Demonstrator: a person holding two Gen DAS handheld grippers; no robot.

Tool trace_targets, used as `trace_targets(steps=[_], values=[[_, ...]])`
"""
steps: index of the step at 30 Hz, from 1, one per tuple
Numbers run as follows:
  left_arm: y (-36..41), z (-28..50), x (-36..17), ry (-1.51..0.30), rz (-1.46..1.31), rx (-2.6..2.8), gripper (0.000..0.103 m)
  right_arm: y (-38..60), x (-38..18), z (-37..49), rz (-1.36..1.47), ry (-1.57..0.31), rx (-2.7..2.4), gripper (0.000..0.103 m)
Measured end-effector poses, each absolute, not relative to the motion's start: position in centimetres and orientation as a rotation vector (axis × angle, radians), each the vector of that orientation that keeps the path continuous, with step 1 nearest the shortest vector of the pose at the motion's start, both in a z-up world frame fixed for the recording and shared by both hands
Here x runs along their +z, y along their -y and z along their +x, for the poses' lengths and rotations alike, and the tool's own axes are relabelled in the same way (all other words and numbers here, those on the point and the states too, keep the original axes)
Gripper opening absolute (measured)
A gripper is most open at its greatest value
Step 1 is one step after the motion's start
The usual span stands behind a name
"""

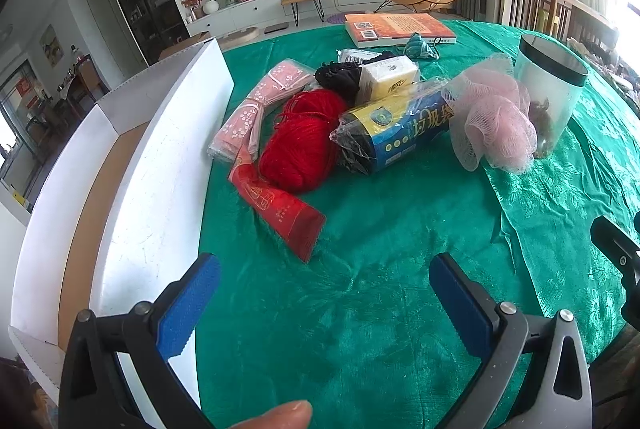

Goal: Organize soft objects

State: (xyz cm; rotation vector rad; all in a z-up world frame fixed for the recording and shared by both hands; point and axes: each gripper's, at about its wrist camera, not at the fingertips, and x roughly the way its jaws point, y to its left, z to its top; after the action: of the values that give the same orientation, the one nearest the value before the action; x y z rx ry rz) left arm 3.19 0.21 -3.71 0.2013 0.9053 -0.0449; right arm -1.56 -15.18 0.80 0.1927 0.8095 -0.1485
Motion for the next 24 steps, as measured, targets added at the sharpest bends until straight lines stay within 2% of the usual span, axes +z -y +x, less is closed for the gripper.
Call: trace_targets(steps=[24], values=[[-0.4, 4.1, -7.0, -0.995, 0.200, -0.073, 0.103, 15.6, 0.3, 0.5, 0.244, -0.829, -0.069, 0.102]])
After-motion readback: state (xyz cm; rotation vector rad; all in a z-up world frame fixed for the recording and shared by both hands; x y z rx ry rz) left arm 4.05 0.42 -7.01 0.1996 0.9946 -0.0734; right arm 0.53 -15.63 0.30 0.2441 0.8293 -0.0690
